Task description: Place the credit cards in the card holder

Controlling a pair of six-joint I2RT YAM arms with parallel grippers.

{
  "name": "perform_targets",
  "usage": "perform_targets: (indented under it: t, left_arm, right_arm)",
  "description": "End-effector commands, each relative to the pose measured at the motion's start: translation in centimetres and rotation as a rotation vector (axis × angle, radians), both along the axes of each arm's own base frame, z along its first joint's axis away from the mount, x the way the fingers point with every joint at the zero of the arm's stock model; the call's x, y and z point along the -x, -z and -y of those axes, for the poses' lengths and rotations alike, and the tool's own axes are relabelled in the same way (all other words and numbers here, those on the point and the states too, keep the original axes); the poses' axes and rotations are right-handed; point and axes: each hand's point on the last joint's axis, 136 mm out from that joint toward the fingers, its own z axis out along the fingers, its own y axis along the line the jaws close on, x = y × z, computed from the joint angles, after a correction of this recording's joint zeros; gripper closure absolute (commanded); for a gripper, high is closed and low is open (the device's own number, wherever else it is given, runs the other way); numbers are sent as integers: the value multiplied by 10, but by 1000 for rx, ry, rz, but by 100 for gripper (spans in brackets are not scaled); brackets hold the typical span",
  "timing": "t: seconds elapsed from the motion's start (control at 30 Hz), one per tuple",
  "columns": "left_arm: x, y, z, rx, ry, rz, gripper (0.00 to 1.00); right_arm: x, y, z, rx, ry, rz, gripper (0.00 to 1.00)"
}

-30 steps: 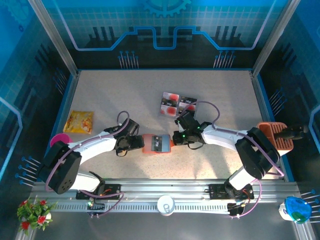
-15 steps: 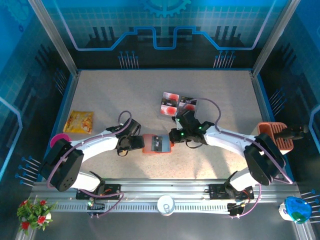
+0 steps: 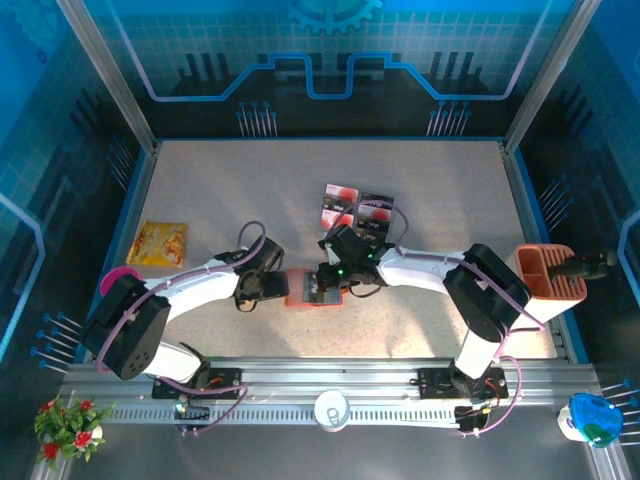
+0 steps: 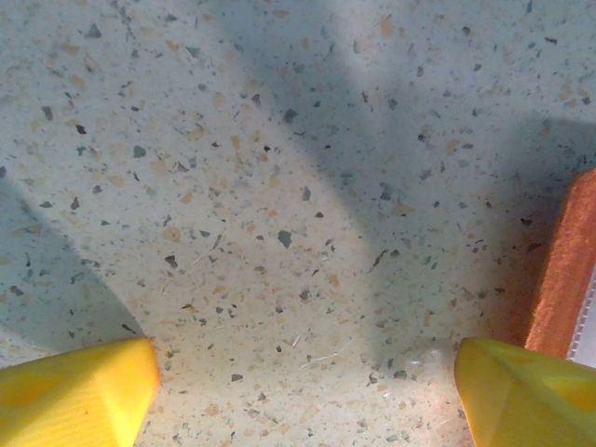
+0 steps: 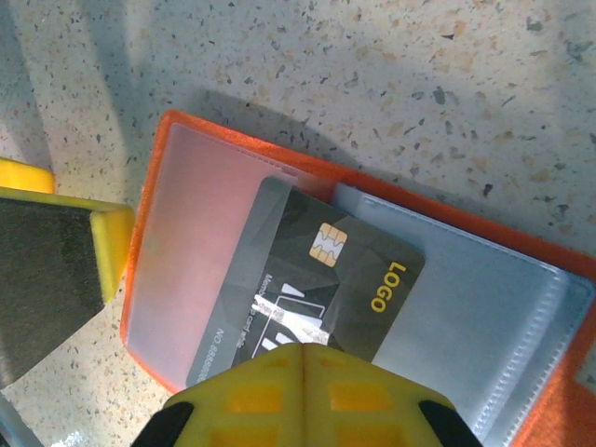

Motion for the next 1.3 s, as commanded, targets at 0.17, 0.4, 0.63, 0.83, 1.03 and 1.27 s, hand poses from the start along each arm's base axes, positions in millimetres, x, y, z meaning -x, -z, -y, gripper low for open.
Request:
perform_targets:
  t: [0.17, 0.4, 0.63, 0.83, 1.03, 1.27]
  left_arm:
    - [-2, 12, 9, 24, 35, -4, 15]
    - [-2, 15, 10, 26, 38, -7, 15]
    - [-2, 16, 10, 24, 40, -8, 15]
    - [-1, 18, 10, 25, 40, -9, 15]
    - [0, 17, 9, 27, 38, -8, 15]
    - [-9, -4, 15, 45, 51, 30, 15]
  right_arm:
    - [3, 14, -24, 7, -58, -31, 100]
    - [9, 21, -44, -1, -95, -70, 100]
    - [1, -9, -37, -27, -72, -14, 100]
    - [-6, -11, -19, 1, -48, 2, 100]
    - [-5, -4, -22, -13, -48, -18, 100]
    - [-8, -34, 4, 15, -12, 72, 77]
